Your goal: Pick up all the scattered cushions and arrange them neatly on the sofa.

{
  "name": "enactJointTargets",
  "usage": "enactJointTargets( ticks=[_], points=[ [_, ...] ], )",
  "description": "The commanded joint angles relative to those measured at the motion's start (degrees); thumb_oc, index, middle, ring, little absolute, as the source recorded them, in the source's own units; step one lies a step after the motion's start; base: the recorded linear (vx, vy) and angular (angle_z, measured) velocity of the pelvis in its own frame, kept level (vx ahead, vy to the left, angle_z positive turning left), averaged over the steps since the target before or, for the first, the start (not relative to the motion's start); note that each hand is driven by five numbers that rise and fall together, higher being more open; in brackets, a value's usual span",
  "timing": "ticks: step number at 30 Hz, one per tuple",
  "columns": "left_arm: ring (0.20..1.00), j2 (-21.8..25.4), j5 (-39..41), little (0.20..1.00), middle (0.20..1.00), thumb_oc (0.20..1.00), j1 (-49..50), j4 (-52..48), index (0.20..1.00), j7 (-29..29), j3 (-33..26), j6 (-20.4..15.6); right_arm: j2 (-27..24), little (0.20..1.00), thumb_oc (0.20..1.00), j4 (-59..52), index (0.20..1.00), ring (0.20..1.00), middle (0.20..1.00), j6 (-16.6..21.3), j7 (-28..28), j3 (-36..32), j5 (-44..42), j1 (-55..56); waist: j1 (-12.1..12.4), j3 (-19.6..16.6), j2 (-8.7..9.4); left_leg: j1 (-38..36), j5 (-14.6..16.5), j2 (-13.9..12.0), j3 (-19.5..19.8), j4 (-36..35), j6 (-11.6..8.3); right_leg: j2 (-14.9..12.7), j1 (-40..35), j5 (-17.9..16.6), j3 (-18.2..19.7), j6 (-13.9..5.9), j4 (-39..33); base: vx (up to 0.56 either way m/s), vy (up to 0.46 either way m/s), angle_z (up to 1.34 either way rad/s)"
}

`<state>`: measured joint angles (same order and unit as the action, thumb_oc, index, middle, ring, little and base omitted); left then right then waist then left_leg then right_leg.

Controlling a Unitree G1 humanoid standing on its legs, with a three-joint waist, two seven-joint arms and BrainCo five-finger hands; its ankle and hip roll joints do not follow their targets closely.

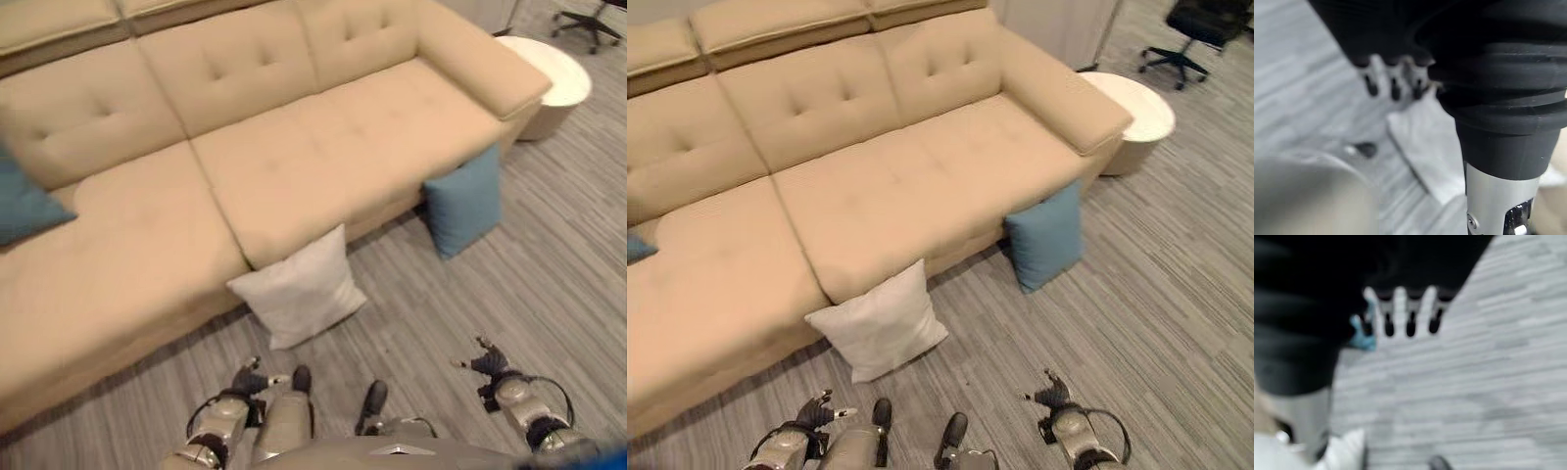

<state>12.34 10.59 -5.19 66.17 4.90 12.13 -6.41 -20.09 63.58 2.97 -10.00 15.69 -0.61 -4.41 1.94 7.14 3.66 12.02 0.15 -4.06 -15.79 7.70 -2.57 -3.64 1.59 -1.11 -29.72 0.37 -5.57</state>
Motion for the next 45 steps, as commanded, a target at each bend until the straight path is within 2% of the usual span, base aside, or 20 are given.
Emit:
enactJointTargets(
  ticks=[1, 4, 7, 10, 13, 18, 21, 26, 29, 30, 33, 36, 39, 42, 45],
  points=[
    [1.0, 2.09, -0.02, 1.0, 1.0, 1.0, -0.95, 0.75, 1.0, -0.19, -1.34, -0.72, 0.08, 1.0, 1.0, 0.23, 1.0, 1.0, 1.0, 1.08, -0.25, -1.62, -1.08, -3.01, 1.45, -0.72, 1.47, -3.2, 5.19, 2.79, 6.3, -1.36, 0.54, -2.28, -3.48, 3.9, 6.86, -7.75, 1.39, 0.13, 0.039, 0.09],
    [1.0, 2.87, 0.02, 1.0, 1.0, 1.0, -0.03, 1.43, 1.0, -0.41, -2.32, -0.47, 0.8, 1.0, 1.0, 0.87, 1.0, 1.0, 1.0, 0.77, -0.03, -1.39, -0.42, -3.22, 2.36, -1.48, 2.21, -4.54, 5.04, 3.51, 7.28, -3.58, 1.26, -2.9, -3.13, 4.78, 5.88, -8.24, 4.73, 0.08, 0.094, 0.27],
    [1.0, 4.22, -0.02, 1.0, 1.0, 1.0, 0.53, 1.15, 1.0, -0.6, -3.0, -0.29, 1.32, 1.0, 1.0, 0.54, 1.0, 1.0, 1.0, 0.52, 0.27, -0.97, 0.21, -3.91, 3.23, -0.97, 2.37, -5.77, 5.31, 3.84, 8.37, -4.46, 2.22, -4.48, 0.1, 6.15, 5.78, -9.29, 14.09, 0.05, 0.121, 0.23],
    [1.0, 5.01, 0.1, 1.0, 1.0, 1.0, 0.25, 1.19, 1.0, -0.32, -3.25, -0.46, 1.57, 1.0, 1.0, -0.05, 1.0, 1.0, 1.0, 0.51, 0.45, -0.88, 0.32, -4.89, 2.72, -0.17, 1.74, -6.07, 4.15, 4.14, 10.43, -4.63, 3.12, -4.17, 3.96, 5.27, 9.69, -9.89, 20.02, 0.01, 0.097, 0.29],
    [1.0, 4.74, 0.94, 1.0, 1.0, 1.0, 0.52, 1.11, 1.0, -0.2, -3.38, -0.84, 1.22, 1.0, 1.0, -0.65, 1.0, 1.0, 1.0, 0.58, 0.36, -1.14, 0.11, -4.86, 1.98, -0.27, 1.04, -7.45, 3.8, 4.74, 13.29, -5.88, 2.98, -3.02, 4.69, 5.56, 14.04, -8.92, 16.6, 0.15, 0.015, 0.47],
    [1.0, 4.38, 0.84, 1.0, 1.0, 1.0, -0.11, 1.97, 1.0, 0.16, -3.02, -1.1, 0.78, 1.0, 1.0, -0.36, 1.0, 1.0, 1.0, 0.02, 0.53, -1.47, 0.18, -4.43, 0.6, 0.47, 0.6, -9.59, 4.69, 5.8, 17.97, -5.97, 2.29, -4.31, 7.33, 1.63, 18.25, -9.32, 10.59, 0.19, -0.055, 0.51],
    [1.0, 4.07, 0.43, 1.0, 1.0, 1.0, -0.43, 2.43, 1.0, 0.22, -2.71, -1.24, 0.62, 1.0, 1.0, 0.14, 1.0, 1.0, 1.0, 0.22, 0.61, -1.61, -0.05, -3.9, 0.75, 0.47, 1.58, -9.8, 5.33, 6.45, 19.52, -5.51, 1.41, -4.58, 5.62, 0.92, 16.92, -9.6, 8.59, 0.14, -0.117, 0.69],
    [1.0, 3.62, 0.89, 1.0, 1.0, 1.0, -0.75, 2.14, 1.0, 0.13, -2.08, -1.29, -0.15, 1.0, 1.0, -1.17, 1.0, 1.0, 1.0, 0.98, 0.51, -1.78, -0.83, -3.96, 0.34, 0.2, 1.64, -9.63, 4.97, 5.08, 22.16, -5.77, -0.45, -3.18, 4.37, 1.71, 15.33, -8.58, 7.5, 0.13, -0.181, 0.37],
    [1.0, 3.29, 0.66, 1.0, 1.0, 1.0, -0.92, 1.92, 1.0, -0.01, -1.76, -1.4, -0.64, 1.0, 1.0, -2.14, 1.0, 1.0, 1.0, 1.45, 0.53, -1.88, -1.2, -3.91, -0.17, 0.61, 1.81, -8.47, 5.4, 4.53, 21.61, -3.87, -1.29, -2.95, 3.33, 2.13, 14.26, -8.06, 6.29, 0.04, -0.125, 0.46],
    [1.0, 2.79, 0.62, 1.0, 1.0, 1.0, -1.34, 1.31, 1.0, -0.04, -1.23, -1.39, -1.32, 1.0, 1.0, -2.98, 1.0, 1.0, 1.0, 1.74, 0.19, -1.77, -1.24, -4.11, -0.53, 1.83, 2.16, -5.37, 5.7, 3.6, 18.39, 1.24, -2.68, -3.09, 1.83, 2.46, 13.05, -7.42, 4.81, 0.0, -0.188, 0.47],
    [1.0, 2.34, 0.96, 1.0, 1.0, 1.0, -1.53, 0.67, 1.0, -0.11, -1.01, -1.47, -1.87, 1.0, 1.0, -3.23, 1.0, 1.0, 1.0, 1.9, 0.13, -1.43, -1.61, -4.16, -0.52, 2.96, 2.27, -1.8, 4.88, 1.5, 14.69, 6.1, -2.99, -2.64, -0.11, 3.11, 11.91, -6.48, 3.25, 0.0, -0.093, 0.59],
    [1.0, 2.48, 1.09, 1.0, 1.0, 1.0, -1.41, 0.15, 1.0, 0.07, -1.05, -1.41, -1.95, 1.0, 1.0, -3.45, 1.0, 1.0, 1.0, 1.88, 0.19, -1.14, -1.88, -4.09, -0.13, 3.08, 2.2, -0.68, 2.9, -0.79, 12.85, 2.92, -2.95, -2.32, -1.34, 3.48, 11.21, -6.6, 2.23, 0.09, 0.007, 0.22],
    [1.0, 2.92, 1.4, 1.0, 1.0, 1.0, -1.03, 0.22, 1.0, 0.15, -1.41, -1.25, -1.9, 1.0, 1.0, -4.27, 1.0, 1.0, 1.0, 1.83, 0.25, -0.77, -1.52, -4.17, 0.26, 2.61, 1.98, -0.73, 0.58, -2.25, 12.97, -2.12, -3.07, -1.85, -1.41, 4.29, 11.5, -6.73, 2.58, 0.1, 0.059, 0.09],
    [1.0, 3.17, 1.04, 1.0, 1.0, 1.0, -0.36, 0.46, 1.0, 0.14, -1.68, -1.15, -1.64, 1.0, 1.0, -4.82, 1.0, 1.0, 1.0, 2.02, 0.28, -0.66, -1.06, -3.96, 0.03, 1.85, 1.9, -1.34, 0.13, -1.95, 14.21, -3.19, -3.16, -1.65, -1.33, 4.47, 11.76, -6.78, 2.99, 0.1, 0.096, -0.16],
    [1.0, 3.99, 1.0, 1.0, 1.0, 1.0, 0.26, -0.15, 1.0, -0.07, -1.86, -1.14, -0.96, 1.0, 1.0, -6.04, 1.0, 1.0, 1.0, 2.05, 0.56, -0.57, -1.08, -3.74, 0.25, 0.89, 2.73, -2.43, 1.18, -1.03, 13.57, -2.76, -2.74, -2.28, -1.76, 4.23, 12.86, -7.24, 3.3, 0.16, 0.173, -0.19]
  ],
)
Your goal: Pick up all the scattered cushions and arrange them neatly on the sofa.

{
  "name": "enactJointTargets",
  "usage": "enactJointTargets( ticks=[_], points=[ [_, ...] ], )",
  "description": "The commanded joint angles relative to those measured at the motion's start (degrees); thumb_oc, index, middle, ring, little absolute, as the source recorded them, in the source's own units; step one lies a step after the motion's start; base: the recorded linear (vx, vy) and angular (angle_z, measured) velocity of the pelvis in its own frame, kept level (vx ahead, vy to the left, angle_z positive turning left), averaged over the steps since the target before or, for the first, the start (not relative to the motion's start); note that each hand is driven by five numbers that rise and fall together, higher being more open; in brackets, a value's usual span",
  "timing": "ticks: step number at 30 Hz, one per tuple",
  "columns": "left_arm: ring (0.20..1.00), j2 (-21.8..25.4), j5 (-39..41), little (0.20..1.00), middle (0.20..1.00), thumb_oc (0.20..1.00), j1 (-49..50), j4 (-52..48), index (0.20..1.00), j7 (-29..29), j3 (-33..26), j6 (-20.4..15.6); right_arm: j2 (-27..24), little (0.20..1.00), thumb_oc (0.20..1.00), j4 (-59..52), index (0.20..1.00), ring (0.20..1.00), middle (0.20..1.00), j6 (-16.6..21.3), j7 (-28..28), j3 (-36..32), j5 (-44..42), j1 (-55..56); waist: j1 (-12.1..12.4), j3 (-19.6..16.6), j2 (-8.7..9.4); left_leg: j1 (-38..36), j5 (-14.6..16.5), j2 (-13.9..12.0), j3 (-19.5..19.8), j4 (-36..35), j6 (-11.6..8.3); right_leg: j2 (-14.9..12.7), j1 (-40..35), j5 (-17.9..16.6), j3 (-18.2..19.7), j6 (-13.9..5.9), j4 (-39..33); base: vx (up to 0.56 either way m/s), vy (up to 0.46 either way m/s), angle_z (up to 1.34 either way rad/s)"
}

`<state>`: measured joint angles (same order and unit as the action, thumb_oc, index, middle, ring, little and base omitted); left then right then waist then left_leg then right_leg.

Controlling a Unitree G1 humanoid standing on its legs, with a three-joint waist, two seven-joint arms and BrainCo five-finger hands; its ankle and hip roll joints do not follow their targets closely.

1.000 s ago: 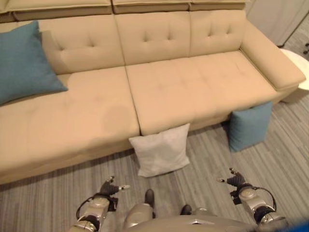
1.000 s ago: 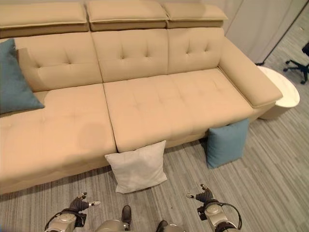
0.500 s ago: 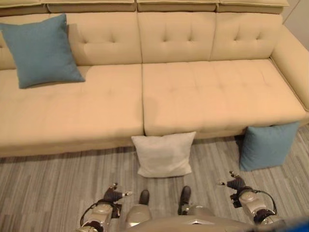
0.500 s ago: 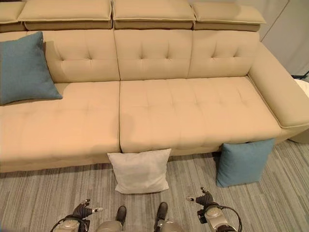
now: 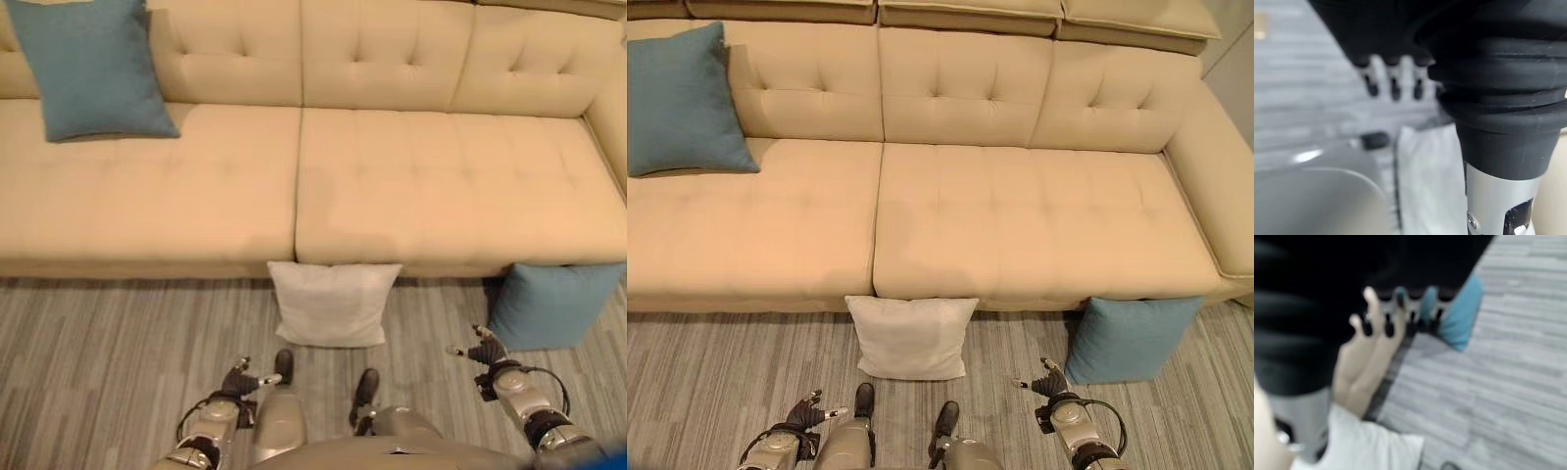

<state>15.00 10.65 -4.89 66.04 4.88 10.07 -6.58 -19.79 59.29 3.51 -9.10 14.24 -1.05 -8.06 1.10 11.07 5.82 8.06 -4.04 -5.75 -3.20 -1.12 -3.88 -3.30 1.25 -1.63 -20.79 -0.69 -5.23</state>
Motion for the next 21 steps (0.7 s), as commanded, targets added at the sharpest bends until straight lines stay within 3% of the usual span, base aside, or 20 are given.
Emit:
enactJointTargets(
  ticks=[1, 6, 9, 11, 21],
  points=[
    [1.0, 2.4, 2.42, 1.0, 1.0, 1.0, -0.69, -1.43, 1.0, 0.55, -0.55, -1.34, -0.92, 1.0, 1.0, -2.9, 1.0, 1.0, 1.0, 1.68, -0.52, 0.86, -1.2, -0.94, 1.7, -2.6, 1.26, 1.98, 6.37, 1.25, 0.41, 7.03, -0.89, -3.22, -0.42, 4.65, 4.78, -6.7, 4.1, 0.02, 0.12, -0.2],
    [1.0, 5.73, 10.52, 1.0, 1.0, 1.0, -8.79, -11.79, 1.0, 5.42, 0.2, -5.58, -2.8, 1.0, 1.0, -7.27, 1.0, 1.0, 1.0, 3.11, -4.97, 0.37, -4.6, -9.47, 1.46, 4.29, 0.52, 13.08, 6.48, 2.24, -0.18, 12.53, -0.25, -5.61, 13.07, 3.92, 5.96, -6.86, 12.5, -0.23, 0.118, -0.19],
    [1.0, 6.56, 12.12, 1.0, 1.0, 1.0, -11.9, -14.16, 1.0, 6.71, 0.99, -6.6, -3.37, 1.0, 1.0, -7.84, 1.0, 1.0, 1.0, 3.63, -6.18, 0.58, -5.59, -12.32, 1.01, 5.58, -0.1, 17.0, 6.24, 2.09, -0.14, 14.09, -0.12, -6.37, 18.17, 3.96, 5.95, -6.56, 15.81, -0.15, 0.044, -0.05],
    [1.0, 8.0, 13.98, 1.0, 1.0, 1.0, -17.91, -16.78, 1.0, 9.17, 2.3, -8.67, -4.23, 1.0, 1.0, -8.88, 1.0, 1.0, 1.0, 4.58, -8.13, 1.21, -7.51, -17.02, 0.38, 7.73, -0.66, 24.93, 7.86, 1.27, 0.45, 19.42, -0.32, -7.6, 26.96, 5.84, 5.91, -6.7, 22.8, -0.13, 0.018, -0.04],
    [1.0, 11.26, 17.23, 1.0, 1.0, 1.0, -33.38, -17.27, 1.0, 11.5, 6.01, -10.58, -8.4, 1.0, 1.0, -8.82, 1.0, 1.0, 1.0, 7.72, -10.82, 2.47, -12.77, -30.22, -2.03, 8.8, -2.13, 47.6, 8.68, 0.18, 1.66, 29.96, 0.0, -10.17, 50.38, 7.54, 8.04, -6.45, 34.66, -0.09, 0.017, 0.01]
  ],
)
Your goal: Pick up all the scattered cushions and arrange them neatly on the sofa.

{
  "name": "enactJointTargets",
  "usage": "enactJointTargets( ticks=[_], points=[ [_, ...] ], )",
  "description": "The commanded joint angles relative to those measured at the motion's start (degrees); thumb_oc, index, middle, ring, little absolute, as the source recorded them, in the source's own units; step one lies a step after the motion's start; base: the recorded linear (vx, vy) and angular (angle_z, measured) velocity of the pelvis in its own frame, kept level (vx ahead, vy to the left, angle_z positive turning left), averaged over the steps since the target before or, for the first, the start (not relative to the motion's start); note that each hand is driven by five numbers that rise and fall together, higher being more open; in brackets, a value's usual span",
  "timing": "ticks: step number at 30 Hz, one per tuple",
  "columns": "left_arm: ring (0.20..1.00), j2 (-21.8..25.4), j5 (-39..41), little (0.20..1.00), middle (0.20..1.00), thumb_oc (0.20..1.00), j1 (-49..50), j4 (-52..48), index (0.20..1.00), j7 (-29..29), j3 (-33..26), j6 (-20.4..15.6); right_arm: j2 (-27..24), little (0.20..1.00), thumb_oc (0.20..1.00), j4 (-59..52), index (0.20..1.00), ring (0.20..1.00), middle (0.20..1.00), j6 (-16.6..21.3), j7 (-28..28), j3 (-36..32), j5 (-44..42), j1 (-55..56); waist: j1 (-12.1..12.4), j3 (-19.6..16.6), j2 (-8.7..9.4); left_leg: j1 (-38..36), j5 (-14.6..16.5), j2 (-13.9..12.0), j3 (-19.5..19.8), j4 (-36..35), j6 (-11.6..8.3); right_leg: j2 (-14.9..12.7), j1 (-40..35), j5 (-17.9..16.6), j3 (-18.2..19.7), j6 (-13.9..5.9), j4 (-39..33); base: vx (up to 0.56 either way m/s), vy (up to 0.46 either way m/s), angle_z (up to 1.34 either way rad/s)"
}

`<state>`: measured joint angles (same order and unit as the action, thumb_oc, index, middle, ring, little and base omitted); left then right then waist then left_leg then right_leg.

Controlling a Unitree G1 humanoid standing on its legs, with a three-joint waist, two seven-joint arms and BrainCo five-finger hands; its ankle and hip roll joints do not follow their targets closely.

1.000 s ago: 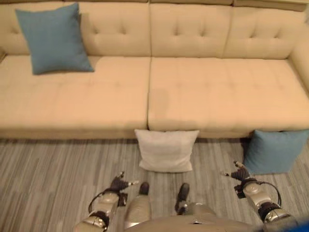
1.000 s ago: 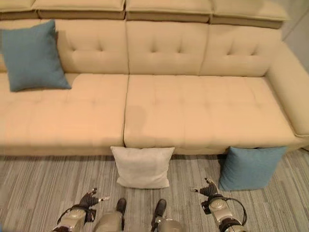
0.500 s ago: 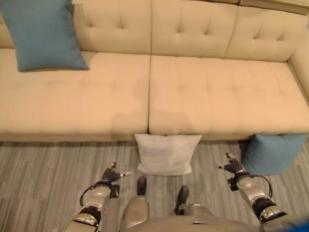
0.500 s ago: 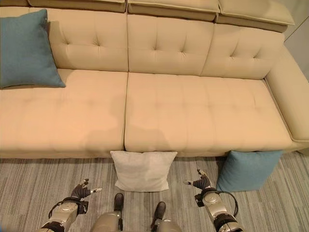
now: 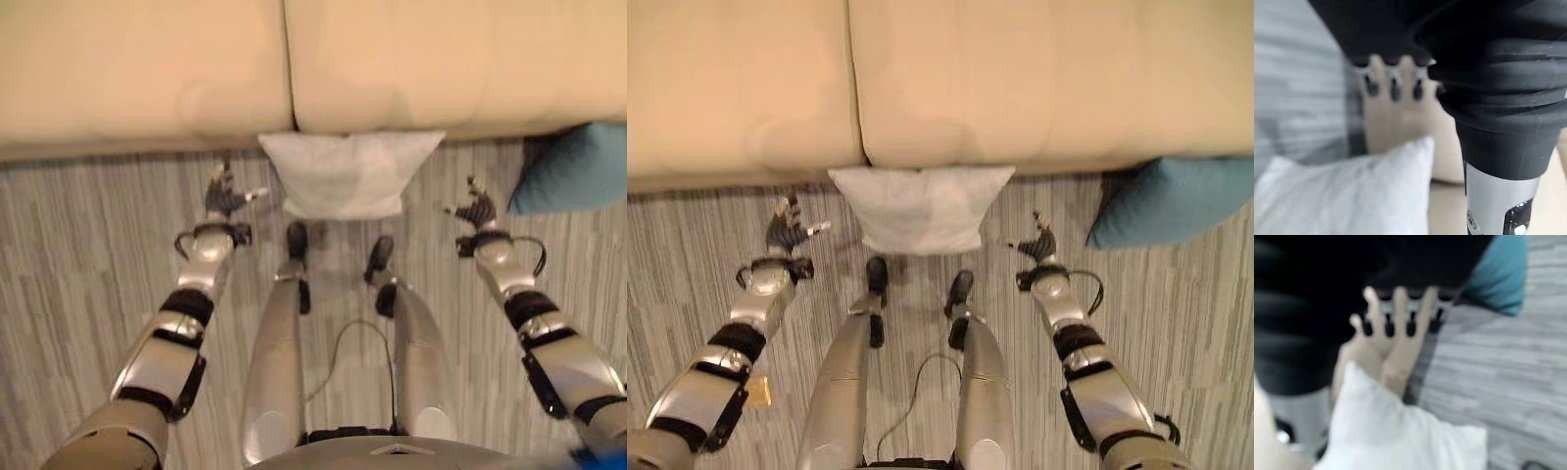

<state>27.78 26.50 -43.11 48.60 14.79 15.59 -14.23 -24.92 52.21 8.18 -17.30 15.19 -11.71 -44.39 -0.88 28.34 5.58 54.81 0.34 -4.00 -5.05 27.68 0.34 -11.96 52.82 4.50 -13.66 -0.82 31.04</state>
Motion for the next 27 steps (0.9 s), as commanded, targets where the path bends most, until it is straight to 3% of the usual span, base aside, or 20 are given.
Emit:
enactJointTargets(
  ticks=[1, 17, 21, 27],
  points=[
    [1.0, -1.52, 1.62, 1.0, 1.0, 1.0, 3.72, 0.27, 1.0, 1.89, 0.81, -3.12, -3.59, 1.0, 1.0, -1.76, 1.0, 1.0, 1.0, 3.33, -2.82, 1.55, -2.66, 5.04, -0.3, -8.29, -2.09, 2.85, 4.41, -1.65, 3.74, 2.06, -4.23, -1.68, 0.81, 1.57, 1.34, -6.28, -0.64, -0.02, 0.022, -0.05],
    [1.0, 0.54, 3.01, 1.0, 1.0, 1.0, -7.19, -2.44, 1.0, 3.94, 5.22, -5.04, -8.22, 1.0, 1.0, -8.18, 1.0, 1.0, 1.0, 9.71, -2.05, 2.24, -13.45, -5.54, -2.4, -9.6, -3.64, 31.82, 6.68, -0.7, 4.67, 19.03, -2.89, -2.13, 32.43, 4.45, 7.05, -5.72, 17.61, 0.01, -0.005, -0.01],
    [1.0, 1.07, 3.15, 1.0, 1.0, 1.0, -9.94, -2.33, 1.0, 5.11, 6.09, -5.13, -8.86, 1.0, 1.0, -7.53, 1.0, 1.0, 1.0, 10.13, -2.17, 3.94, -14.74, -9.66, -2.37, -8.98, -3.91, 35.06, 7.05, -0.59, 4.83, 21.05, -2.84, -2.11, 36.0, 4.67, 8.1, -5.74, 19.5, 0.06, -0.016, -0.03],
    [1.0, -1.41, 2.74, 1.0, 1.0, 1.0, -0.46, -18.33, 1.0, 9.43, -0.83, -9.39, -8.76, 1.0, 1.0, -11.02, 1.0, 1.0, 1.0, 10.95, -3.01, 1.57, -11.59, -4.07, -0.98, -10.53, -4.91, 35.05, 6.95, -0.07, 5.03, 20.32, -2.94, -1.28, 36.07, 4.54, 7.22, -5.57, 18.73, 0.01, -0.004, 0.01]
  ],
)
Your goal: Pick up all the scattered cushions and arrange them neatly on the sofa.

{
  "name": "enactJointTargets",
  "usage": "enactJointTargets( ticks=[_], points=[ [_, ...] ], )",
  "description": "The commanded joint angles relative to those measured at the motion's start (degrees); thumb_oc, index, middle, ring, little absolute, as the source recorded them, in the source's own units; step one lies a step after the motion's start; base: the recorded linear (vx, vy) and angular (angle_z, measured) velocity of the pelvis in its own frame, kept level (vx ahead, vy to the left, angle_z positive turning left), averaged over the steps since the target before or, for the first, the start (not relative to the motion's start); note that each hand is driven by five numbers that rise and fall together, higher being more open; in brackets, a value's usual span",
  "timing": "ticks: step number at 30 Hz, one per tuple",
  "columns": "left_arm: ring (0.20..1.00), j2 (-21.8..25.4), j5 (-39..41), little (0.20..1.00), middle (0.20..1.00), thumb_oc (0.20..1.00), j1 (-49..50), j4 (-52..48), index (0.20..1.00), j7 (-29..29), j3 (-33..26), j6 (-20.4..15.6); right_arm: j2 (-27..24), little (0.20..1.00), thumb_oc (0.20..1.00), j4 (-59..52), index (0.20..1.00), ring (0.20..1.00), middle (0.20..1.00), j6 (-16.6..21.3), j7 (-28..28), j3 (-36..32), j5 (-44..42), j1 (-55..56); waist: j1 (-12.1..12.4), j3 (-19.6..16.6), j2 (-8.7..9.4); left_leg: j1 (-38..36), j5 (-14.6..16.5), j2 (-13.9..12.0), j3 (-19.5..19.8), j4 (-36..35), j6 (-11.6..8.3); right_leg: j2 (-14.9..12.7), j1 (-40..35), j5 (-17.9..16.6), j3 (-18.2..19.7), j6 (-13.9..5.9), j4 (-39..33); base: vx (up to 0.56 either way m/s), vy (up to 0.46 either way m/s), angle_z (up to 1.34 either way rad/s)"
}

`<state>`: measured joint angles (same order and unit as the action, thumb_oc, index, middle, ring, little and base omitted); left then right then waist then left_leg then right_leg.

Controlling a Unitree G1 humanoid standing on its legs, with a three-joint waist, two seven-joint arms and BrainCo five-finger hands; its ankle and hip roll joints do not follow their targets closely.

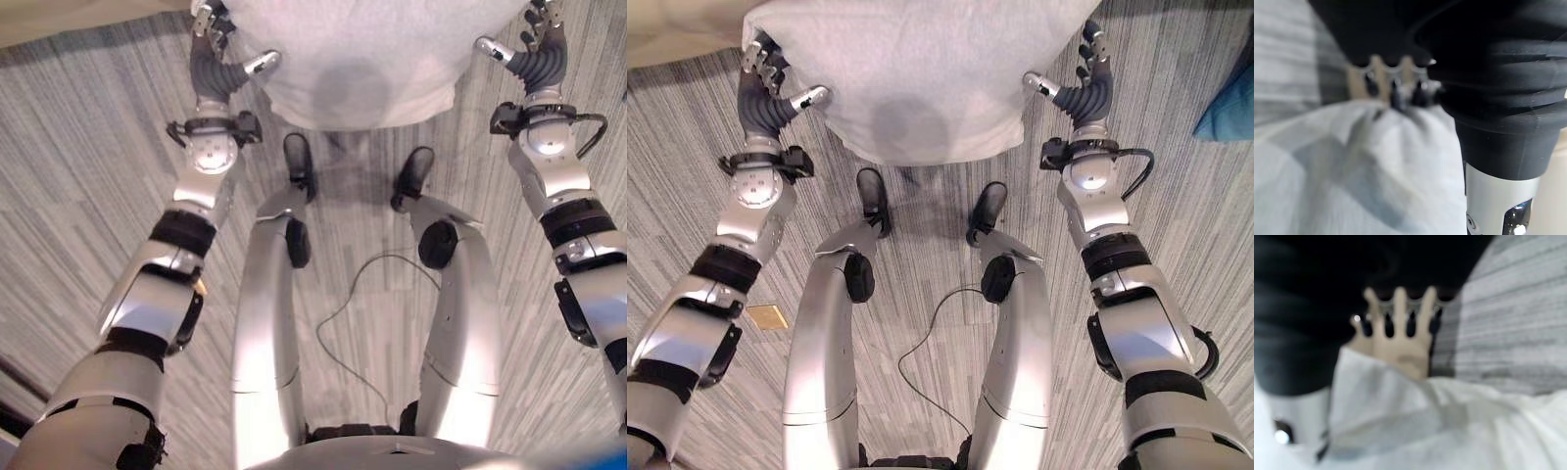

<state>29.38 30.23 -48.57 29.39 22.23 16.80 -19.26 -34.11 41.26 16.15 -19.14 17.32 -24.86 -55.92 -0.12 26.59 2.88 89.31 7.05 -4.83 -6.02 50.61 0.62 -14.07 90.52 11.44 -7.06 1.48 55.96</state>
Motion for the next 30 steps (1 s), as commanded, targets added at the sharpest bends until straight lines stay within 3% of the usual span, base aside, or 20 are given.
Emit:
enactJointTargets(
  ticks=[1, 5, 12, 18, 30],
  points=[
    [1.0, -3.17, -1.77, 1.0, 1.0, 1.0, 8.24, -1.8, 1.0, 2.89, -4.69, -5.19, 0.41, 1.0, 1.0, -0.62, 1.0, 1.0, 1.0, 3.26, -0.94, -2.06, 2.29, 9.37, -1.34, -9.57, -2.37, 0.54, -0.04, 1.06, 6.33, -3.09, -3.43, 0.92, -1.78, -2.47, 0.21, -7.87, -6.66, 0.0, 0.0, 0.0],
    [1.0, -4.03, -1.59, 1.0, 1.0, 1.0, 12.39, -5.08, 1.0, 4.33, -8.78, -6.34, 0.38, 1.0, 1.0, -1.13, 1.0, 1.0, 1.0, 3.55, -0.8, -3.7, 2.97, 11.59, -0.7, -10.58, -2.5, -0.2, -0.86, 1.23, 7.14, -5.52, -3.96, 0.75, -2.72, -2.95, -0.57, -8.03, -8.72, -0.02, -0.022, 0.05],
    [1.0, -5.58, -0.47, 1.0, 1.0, 1.0, 17.11, -5.61, 1.0, 2.92, -10.27, -6.04, 0.51, 1.0, 1.0, -2.12, 1.0, 1.0, 1.0, 3.47, -1.13, -5.21, 3.86, 13.55, 0.03, -11.13, -2.5, -1.36, -2.54, 1.53, 7.87, -9.41, -4.46, 0.44, -4.36, -3.7, -1.35, -8.34, -11.42, -0.02, -0.017, 0.04],
    [1.0, -3.92, -3.49, 1.0, 1.0, 1.0, 13.04, -0.25, 1.0, 0.16, -4.04, -3.34, -1.28, 1.0, 1.0, -2.54, 1.0, 1.0, 1.0, 2.95, -1.35, -4.49, 4.06, 10.71, -0.36, -10.8, -1.94, -0.99, -4.74, 1.55, 8.61, -12.8, -5.1, 0.08, -4.34, -4.41, -1.55, -8.79, -13.67, -0.03, -0.026, 0.06],
    [1.0, -3.46, -3.67, 1.0, 1.0, 1.0, 0.57, 8.55, 1.0, -0.16, 3.87, -0.98, 0.12, 1.0, 1.0, -0.9, 1.0, 1.0, 1.0, 2.2, 0.04, -0.55, -0.67, 5.3, -2.5, -8.28, -1.23, 0.6, -3.28, 0.37, 8.08, -8.78, -5.2, 0.77, -1.66, -3.98, 0.38, -8.72, -10.08, 0.02, -0.009, -0.04]
  ],
)
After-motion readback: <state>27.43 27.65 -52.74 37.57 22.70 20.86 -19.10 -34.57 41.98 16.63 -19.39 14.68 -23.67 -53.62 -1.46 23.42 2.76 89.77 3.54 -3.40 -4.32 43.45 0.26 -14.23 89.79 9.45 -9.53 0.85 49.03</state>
